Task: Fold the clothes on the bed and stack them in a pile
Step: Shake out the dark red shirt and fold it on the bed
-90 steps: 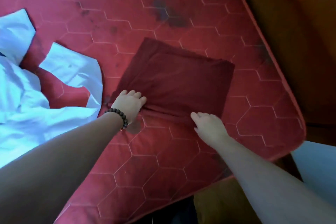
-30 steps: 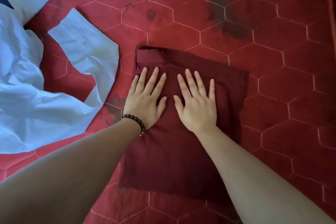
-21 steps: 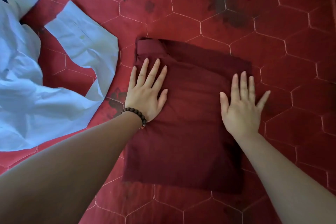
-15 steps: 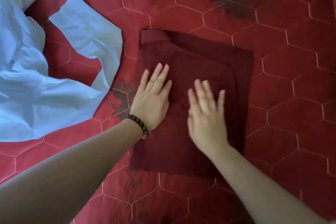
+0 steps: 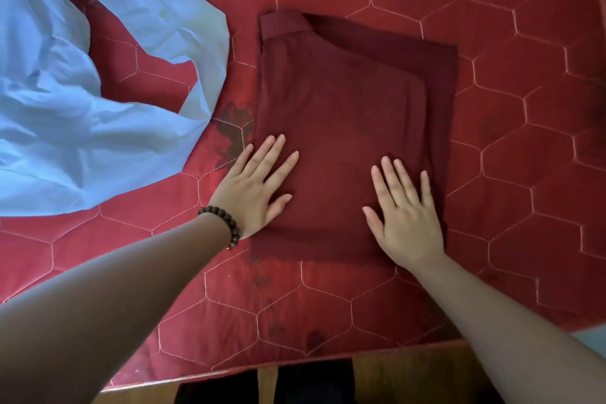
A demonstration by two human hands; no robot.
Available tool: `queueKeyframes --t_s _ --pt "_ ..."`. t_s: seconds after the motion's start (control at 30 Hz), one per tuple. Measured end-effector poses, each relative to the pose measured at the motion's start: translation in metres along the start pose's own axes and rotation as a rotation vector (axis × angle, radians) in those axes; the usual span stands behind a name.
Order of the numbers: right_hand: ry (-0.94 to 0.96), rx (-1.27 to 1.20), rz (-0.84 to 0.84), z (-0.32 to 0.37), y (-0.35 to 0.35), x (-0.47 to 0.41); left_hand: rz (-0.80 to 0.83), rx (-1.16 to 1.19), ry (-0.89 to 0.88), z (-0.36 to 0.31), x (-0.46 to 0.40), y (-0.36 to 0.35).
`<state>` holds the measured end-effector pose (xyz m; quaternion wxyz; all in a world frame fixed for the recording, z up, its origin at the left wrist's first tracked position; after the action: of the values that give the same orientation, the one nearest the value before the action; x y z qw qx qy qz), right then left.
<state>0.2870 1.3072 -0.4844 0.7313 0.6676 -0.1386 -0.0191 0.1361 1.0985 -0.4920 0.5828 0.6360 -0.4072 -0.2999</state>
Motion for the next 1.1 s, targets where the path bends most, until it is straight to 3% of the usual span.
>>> queueKeyframes --t_s 0.1,0.23,0.3,0.47,0.57,0.63,0.7,0.77,0.83,0.93,1.0,1.1 --pt "0.038 -0.062 0.009 -0.017 0.015 0.001 -0.031 0.062 -0.031 0.015 0.006 0.014" --pt "-0.118 -0.015 -0.051 -0.085 0.041 0.0 -0.158 0.049 0.149 0.055 0.0 0.036" --pt "-0.146 0.03 -0.018 -0.105 0.046 0.002 -0.144 0.022 0.089 0.055 -0.004 0.037" --pt "0.2 0.098 0.063 -0.081 0.045 -0.008 -0.059 0.03 -0.23 0.029 -0.018 0.031" --pt "0.384 0.113 0.2 -0.06 0.042 -0.011 -0.019 0.197 -0.248 0.028 -0.023 0.035" --pt "0.403 0.032 0.29 -0.055 0.044 -0.012 -0.004 0.398 -0.156 0.032 -0.024 0.04" --pt "0.254 -0.288 0.296 -0.055 0.052 -0.019 0.015 0.651 0.046 0.037 -0.027 0.043" --pt "-0.166 -0.706 0.195 -0.06 0.061 -0.035 0.019 0.879 0.361 0.047 -0.037 0.046" --pt "-0.572 -0.896 0.035 -0.068 0.06 -0.051 -0.01 1.04 0.67 0.061 -0.049 0.043" --pt "-0.766 -0.737 0.056 -0.067 0.042 -0.071 -0.045 1.055 0.953 0.073 -0.059 0.031" --pt "-0.807 -0.682 0.036 -0.065 0.036 -0.076 -0.088 0.858 1.004 0.074 -0.062 0.03" --pt "-0.845 -0.655 -0.04 -0.067 0.036 -0.075 -0.136 0.75 1.05 0.072 -0.064 0.031"
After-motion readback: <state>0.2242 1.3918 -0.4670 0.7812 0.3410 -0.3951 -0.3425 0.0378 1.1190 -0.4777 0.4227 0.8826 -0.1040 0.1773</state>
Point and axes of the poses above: each hand's wrist, its own x-axis away from the middle knuckle, its own y-axis out of the back of the hand, z = x × y, the point moved 5 cm from there along -x, towards the middle knuckle, and after that the axes turned 7 degrees about -z, right-handed, at the moved point
